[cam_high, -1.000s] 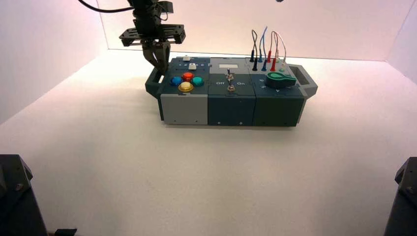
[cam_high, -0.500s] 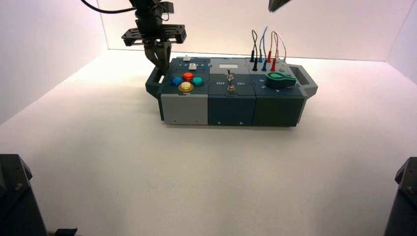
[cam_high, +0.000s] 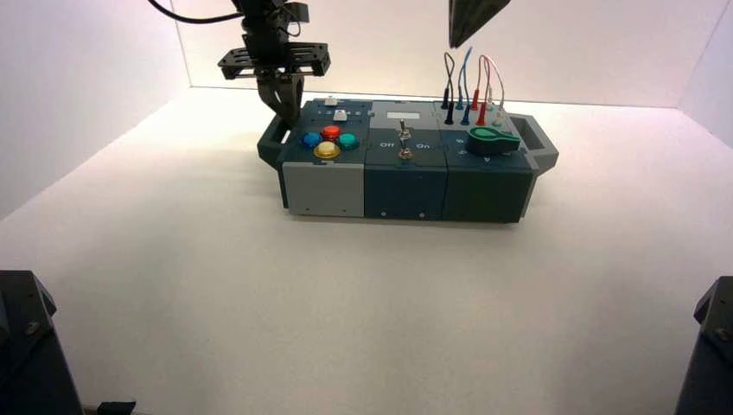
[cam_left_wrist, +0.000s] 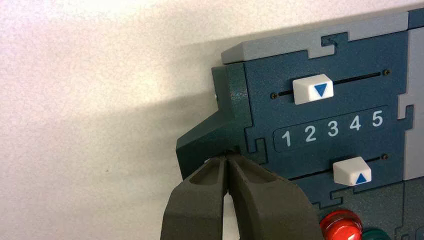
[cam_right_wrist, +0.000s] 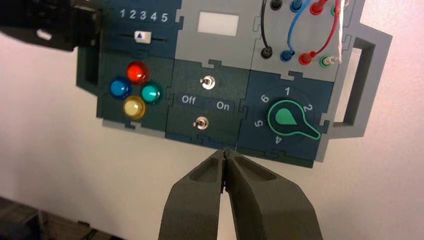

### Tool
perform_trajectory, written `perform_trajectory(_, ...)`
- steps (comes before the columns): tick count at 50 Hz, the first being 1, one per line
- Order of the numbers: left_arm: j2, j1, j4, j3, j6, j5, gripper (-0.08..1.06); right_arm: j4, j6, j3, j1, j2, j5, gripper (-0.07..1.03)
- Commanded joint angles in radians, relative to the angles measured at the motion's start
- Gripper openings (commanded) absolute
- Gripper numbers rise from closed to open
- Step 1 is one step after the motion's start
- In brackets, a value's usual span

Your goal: Flip the top switch on with the right gripper.

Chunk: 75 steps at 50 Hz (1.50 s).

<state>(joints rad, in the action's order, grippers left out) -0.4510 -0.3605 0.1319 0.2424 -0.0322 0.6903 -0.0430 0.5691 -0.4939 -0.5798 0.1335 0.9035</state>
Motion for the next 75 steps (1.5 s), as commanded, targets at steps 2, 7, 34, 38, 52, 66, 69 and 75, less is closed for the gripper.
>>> perform_trajectory(2,-0.009,-0.003,-0.003,-0.002,0.006,-0.021,-0.03,-0.026,0.051,0.031,-0.008,-0.026,-0.021,-0.02)
perform_trajectory(7,-0.012,-0.005,-0.003,0.0,0.006,-0.028,-0.03,-0.032,0.058,0.044,-0.008,-0.052,-0.025,-0.02)
perform_trajectory(34,-0.02,-0.005,-0.003,0.055,0.006,-0.094,-0.03,-0.037,0.067,0.133,-0.038,-0.195,-0.067,-0.02)
perform_trajectory(38,-0.025,-0.005,-0.003,0.06,0.006,-0.097,-0.03,-0.035,0.066,0.146,-0.038,-0.218,-0.074,-0.02)
perform_trajectory(52,-0.026,-0.005,-0.005,0.066,0.006,-0.097,-0.03,-0.025,0.06,0.183,-0.049,-0.273,-0.075,-0.02)
perform_trajectory(66,-0.026,-0.005,-0.005,0.067,0.006,-0.095,-0.03,0.023,0.049,0.181,-0.049,-0.322,-0.121,-0.02)
perform_trajectory(69,-0.025,-0.005,-0.003,0.067,0.006,-0.095,-0.03,0.043,0.037,0.179,-0.049,-0.334,-0.14,-0.02)
perform_trajectory(75,-0.026,-0.005,-0.003,0.067,0.006,-0.095,-0.03,0.051,0.034,0.181,-0.048,-0.35,-0.158,-0.02)
